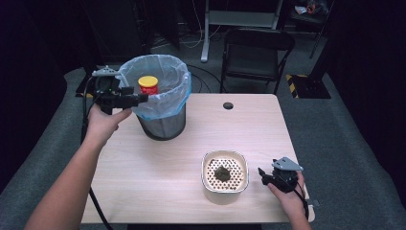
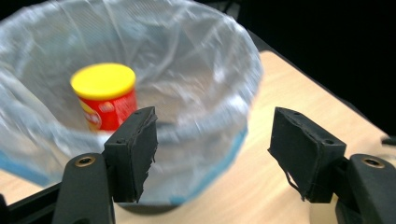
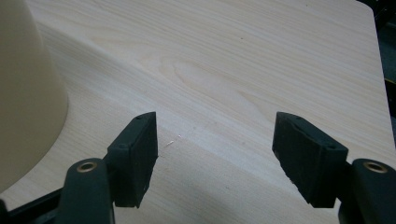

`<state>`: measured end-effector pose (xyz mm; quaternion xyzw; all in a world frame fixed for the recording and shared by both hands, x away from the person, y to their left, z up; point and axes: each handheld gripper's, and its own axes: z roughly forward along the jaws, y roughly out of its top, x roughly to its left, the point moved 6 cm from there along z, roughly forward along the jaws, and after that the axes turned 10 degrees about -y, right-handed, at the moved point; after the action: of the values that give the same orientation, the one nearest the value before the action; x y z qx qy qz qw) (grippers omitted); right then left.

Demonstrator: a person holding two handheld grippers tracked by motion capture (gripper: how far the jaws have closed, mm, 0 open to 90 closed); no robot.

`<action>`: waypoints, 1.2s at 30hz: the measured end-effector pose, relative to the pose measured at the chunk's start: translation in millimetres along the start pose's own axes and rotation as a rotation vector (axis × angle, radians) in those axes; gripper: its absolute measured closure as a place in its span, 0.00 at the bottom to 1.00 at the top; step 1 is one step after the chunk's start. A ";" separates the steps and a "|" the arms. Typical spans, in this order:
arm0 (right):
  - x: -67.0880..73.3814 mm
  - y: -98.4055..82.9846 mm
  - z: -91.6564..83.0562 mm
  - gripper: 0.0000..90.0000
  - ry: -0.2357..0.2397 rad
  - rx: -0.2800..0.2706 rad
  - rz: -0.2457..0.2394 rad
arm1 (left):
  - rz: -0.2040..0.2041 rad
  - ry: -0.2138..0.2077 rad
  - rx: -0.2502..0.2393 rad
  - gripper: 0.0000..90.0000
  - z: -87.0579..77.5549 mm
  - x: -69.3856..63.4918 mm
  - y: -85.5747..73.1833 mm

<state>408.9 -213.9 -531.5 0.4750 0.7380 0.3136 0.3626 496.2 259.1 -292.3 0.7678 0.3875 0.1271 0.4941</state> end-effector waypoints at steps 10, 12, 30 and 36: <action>-2.8 -1.0 -0.7 0.34 -0.006 0.005 0.013 | 0.011 -0.018 0.023 0.40 4.6 -5.1 -61.1; -3.4 -1.2 -0.6 0.34 -0.008 0.004 0.012 | 0.001 -0.021 0.037 0.40 10.6 -3.3 -78.9; -6.5 -4.1 -0.3 0.34 -0.009 0.012 0.010 | -0.061 0.007 -0.032 0.42 14.3 15.8 -166.7; -6.2 -4.7 0.4 0.34 -0.012 0.018 0.008 | -0.095 0.014 -0.005 0.41 18.5 22.9 -199.9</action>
<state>408.8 -221.2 -534.1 0.4830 0.7366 0.3057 0.3616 428.3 305.6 -476.8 0.7465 0.4266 0.1102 0.4987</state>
